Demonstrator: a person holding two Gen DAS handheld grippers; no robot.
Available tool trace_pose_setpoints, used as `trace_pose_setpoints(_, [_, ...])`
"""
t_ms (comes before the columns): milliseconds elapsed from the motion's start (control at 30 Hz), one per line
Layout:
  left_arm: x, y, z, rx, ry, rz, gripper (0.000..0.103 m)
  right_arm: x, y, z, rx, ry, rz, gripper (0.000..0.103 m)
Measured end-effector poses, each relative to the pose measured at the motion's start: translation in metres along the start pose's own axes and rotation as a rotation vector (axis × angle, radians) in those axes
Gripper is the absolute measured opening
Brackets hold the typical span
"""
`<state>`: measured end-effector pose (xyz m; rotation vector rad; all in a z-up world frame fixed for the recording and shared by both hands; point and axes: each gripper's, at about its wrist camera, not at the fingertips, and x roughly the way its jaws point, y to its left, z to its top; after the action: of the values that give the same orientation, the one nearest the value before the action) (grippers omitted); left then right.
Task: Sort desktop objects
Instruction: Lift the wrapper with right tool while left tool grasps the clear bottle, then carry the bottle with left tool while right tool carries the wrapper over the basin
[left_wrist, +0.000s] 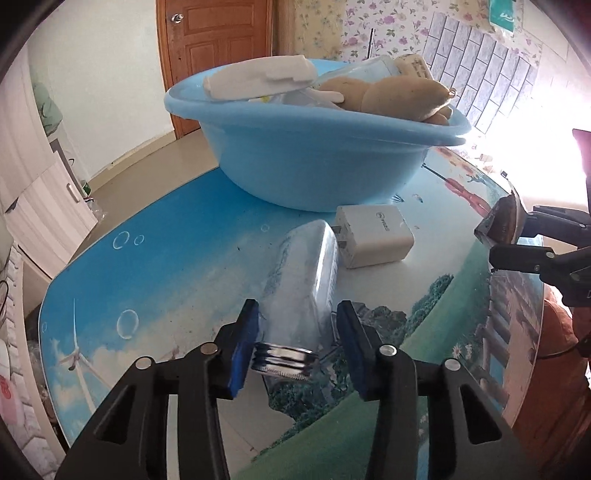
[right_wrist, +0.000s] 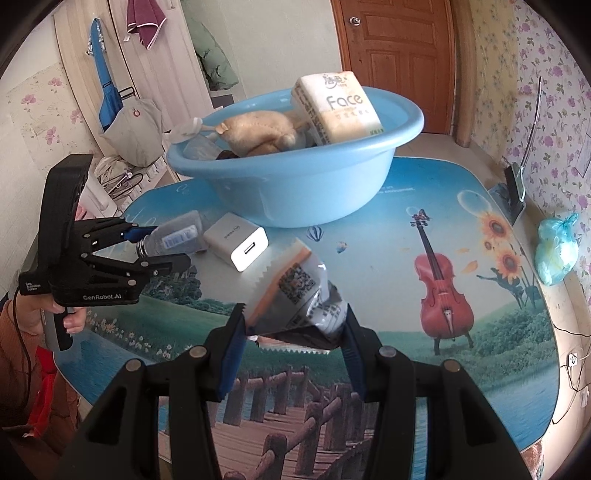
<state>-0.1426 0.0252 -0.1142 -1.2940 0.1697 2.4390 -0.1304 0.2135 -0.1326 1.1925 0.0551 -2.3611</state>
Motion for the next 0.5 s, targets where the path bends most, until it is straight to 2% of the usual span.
trace_pose_setpoints(200, [-0.017,-0.008,-0.012,-0.041,-0.036,0.026,0.038,-0.002,0.005,-0.001,-0.008,-0.003,0.008,0.047])
trace_pose_setpoints(367, [-0.051,-0.007,-0.013,-0.096,-0.131,0.047,0.038,-0.012,0.008,-0.001,-0.013,-0.029,0.006,0.047])
trace_pose_setpoints(500, [-0.074,-0.004,-0.009,-0.158,-0.178,0.044,0.038,-0.020,0.010,0.003,-0.016,-0.059,0.012,0.047])
